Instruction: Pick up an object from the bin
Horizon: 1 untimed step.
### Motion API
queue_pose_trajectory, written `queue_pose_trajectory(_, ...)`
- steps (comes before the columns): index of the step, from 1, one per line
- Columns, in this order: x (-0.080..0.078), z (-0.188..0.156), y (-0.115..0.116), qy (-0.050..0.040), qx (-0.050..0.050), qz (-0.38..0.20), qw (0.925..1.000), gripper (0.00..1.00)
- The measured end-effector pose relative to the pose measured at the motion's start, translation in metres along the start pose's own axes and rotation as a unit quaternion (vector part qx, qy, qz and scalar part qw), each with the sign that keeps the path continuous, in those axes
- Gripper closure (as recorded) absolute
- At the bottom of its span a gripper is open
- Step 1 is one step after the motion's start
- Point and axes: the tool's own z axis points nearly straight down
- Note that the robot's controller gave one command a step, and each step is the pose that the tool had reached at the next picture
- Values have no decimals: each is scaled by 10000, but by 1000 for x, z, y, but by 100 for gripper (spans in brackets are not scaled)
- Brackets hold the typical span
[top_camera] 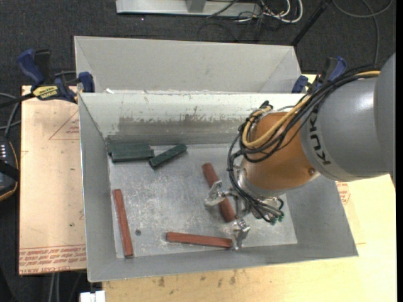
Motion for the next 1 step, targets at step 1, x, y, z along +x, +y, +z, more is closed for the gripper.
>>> queue_pose_trajectory(1,-1,-22,-17,26,-30,-412,9991,0)
